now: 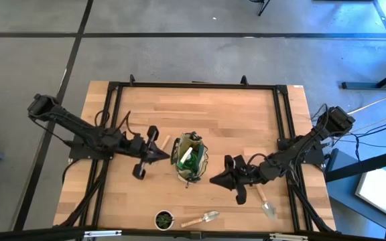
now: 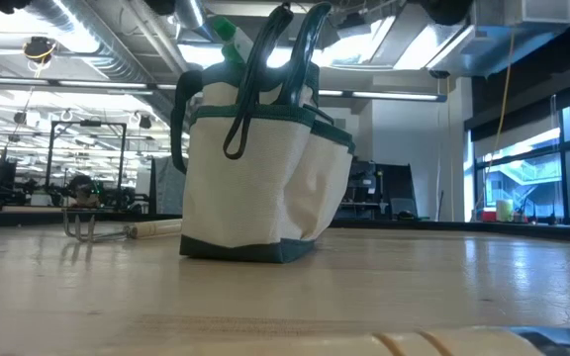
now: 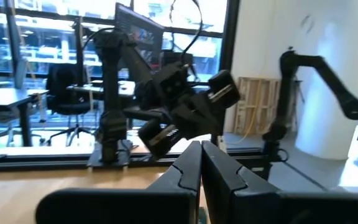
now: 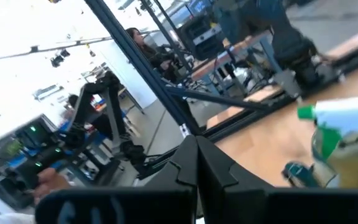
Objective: Pick & Place Garden tools in Gardening bag
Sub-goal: Put the brown hand rake into the side pocket of the green gardening bag
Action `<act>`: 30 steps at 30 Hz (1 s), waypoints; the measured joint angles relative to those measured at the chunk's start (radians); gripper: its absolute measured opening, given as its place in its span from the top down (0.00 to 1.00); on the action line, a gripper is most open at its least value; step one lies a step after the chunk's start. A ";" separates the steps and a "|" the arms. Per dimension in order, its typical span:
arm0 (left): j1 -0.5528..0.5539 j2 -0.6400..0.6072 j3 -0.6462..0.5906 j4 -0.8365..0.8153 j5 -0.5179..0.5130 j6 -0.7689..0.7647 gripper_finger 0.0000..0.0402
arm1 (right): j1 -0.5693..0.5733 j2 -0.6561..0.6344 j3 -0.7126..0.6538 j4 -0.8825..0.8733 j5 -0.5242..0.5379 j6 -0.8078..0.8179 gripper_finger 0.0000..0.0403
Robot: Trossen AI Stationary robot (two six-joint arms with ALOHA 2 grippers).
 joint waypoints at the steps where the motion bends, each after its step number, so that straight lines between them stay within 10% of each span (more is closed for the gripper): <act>1: -0.008 0.000 0.000 0.005 0.000 0.000 0.98 | 0.000 0.000 0.000 0.004 0.000 -0.031 1.00; 30: -0.150 0.001 0.000 0.043 0.043 -0.026 0.99 | -0.044 0.000 0.000 -0.258 -0.107 -0.149 0.96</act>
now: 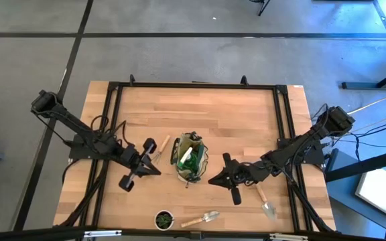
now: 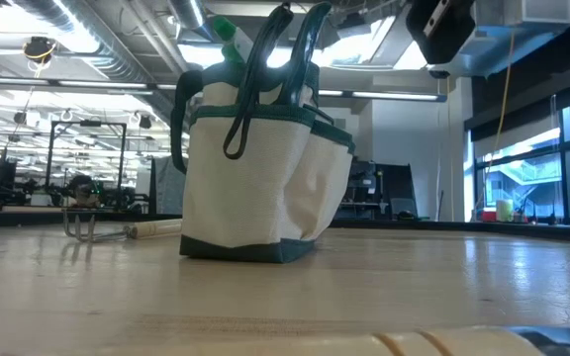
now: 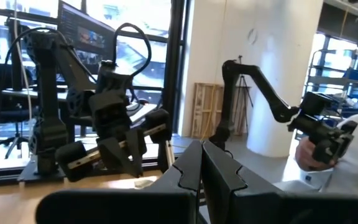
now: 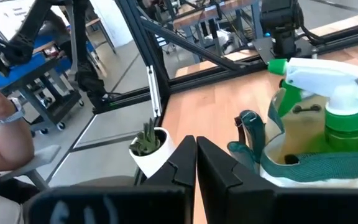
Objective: Pick & Place Garden tools in Gardening bag
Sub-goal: Put the brown hand rake into the side pocket of the green gardening bag
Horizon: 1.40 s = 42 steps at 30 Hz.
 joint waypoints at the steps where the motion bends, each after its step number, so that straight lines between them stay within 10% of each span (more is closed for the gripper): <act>1: 0.000 0.000 0.000 0.000 0.000 0.000 0.99 | 0.000 0.003 0.000 -0.006 -0.011 0.014 0.96; 17: 0.008 0.000 0.000 -0.223 -0.029 0.083 0.99 | -0.028 0.243 0.001 -0.079 0.021 0.169 0.96; 29: 0.123 0.003 0.102 -0.769 -0.318 -0.250 1.00 | -0.041 0.248 0.000 -0.081 0.006 0.181 0.96; 42: 0.120 0.003 0.080 -1.099 -0.236 -0.455 1.00 | -0.119 0.248 0.000 -0.147 0.179 0.330 0.96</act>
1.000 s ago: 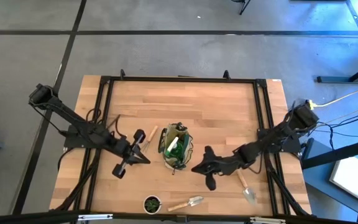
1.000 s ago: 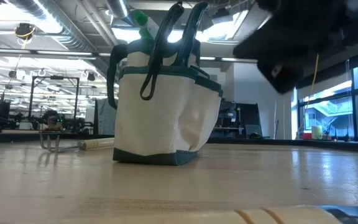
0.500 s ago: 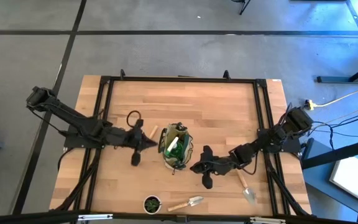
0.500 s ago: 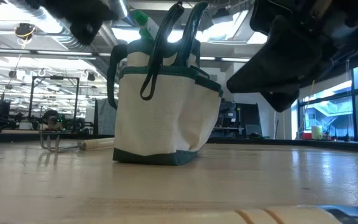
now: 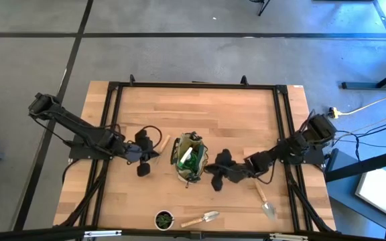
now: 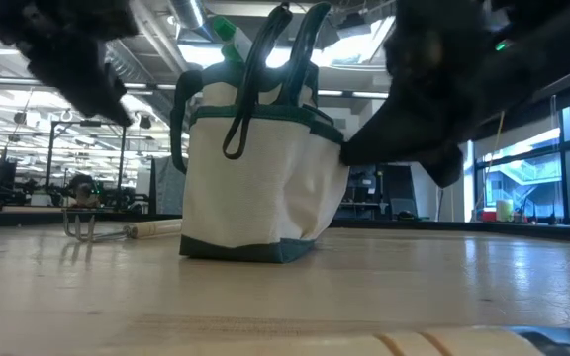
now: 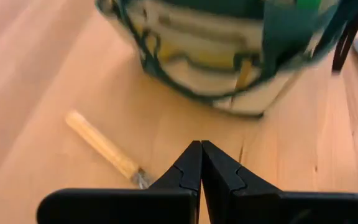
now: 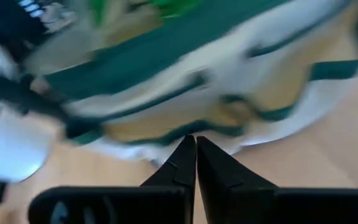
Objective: Pick & Place Garden tools in Gardening bag
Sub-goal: Put the brown hand rake into the side pocket of the green gardening bag
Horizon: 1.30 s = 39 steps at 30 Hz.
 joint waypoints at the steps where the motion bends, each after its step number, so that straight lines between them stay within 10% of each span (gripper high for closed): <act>1: 0.000 0.000 -0.018 -0.001 0.021 -0.008 1.00 | -0.016 0.000 0.000 -0.015 -0.008 0.014 0.96; 19: 0.180 -0.014 -0.168 0.079 0.157 0.027 1.00 | -0.069 -0.001 0.000 -0.084 -0.324 0.060 0.96; 25: 0.185 -0.014 -0.168 0.058 0.027 0.055 0.99 | -0.054 -0.001 0.000 -0.086 -0.350 0.060 0.96; 39: 0.185 -0.014 -0.168 0.032 0.085 -0.078 0.85 | -0.049 -0.001 0.000 -0.118 -0.376 0.060 0.96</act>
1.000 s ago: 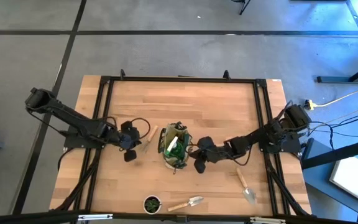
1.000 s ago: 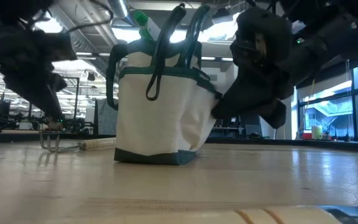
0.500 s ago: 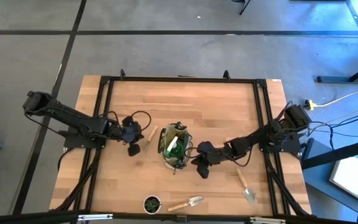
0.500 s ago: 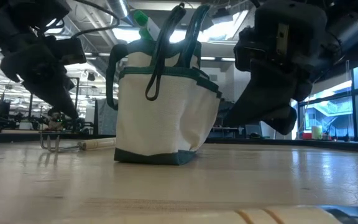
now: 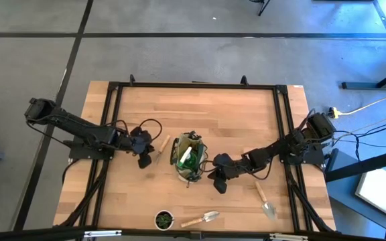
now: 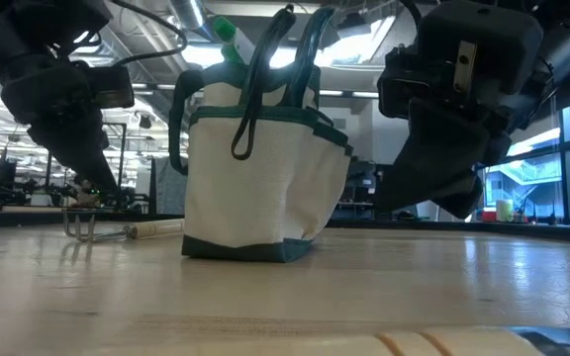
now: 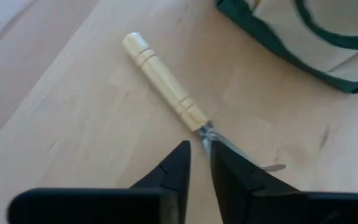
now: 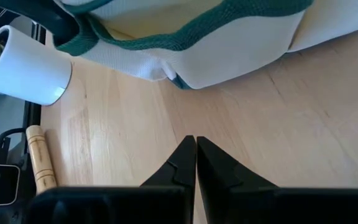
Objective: Pick & Place Garden tools in Gardening bag
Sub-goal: Put the brown hand rake into the side pocket of the green gardening bag
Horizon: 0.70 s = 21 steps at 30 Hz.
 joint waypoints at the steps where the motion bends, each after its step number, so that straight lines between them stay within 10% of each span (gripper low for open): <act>1: 0.000 0.000 0.000 -0.010 -0.006 -0.006 0.83 | 0.001 0.000 0.000 0.000 0.000 0.000 0.96; 21: -0.040 0.001 0.000 0.124 -0.113 0.671 0.84 | 0.005 0.000 0.000 0.086 -0.034 -0.076 0.96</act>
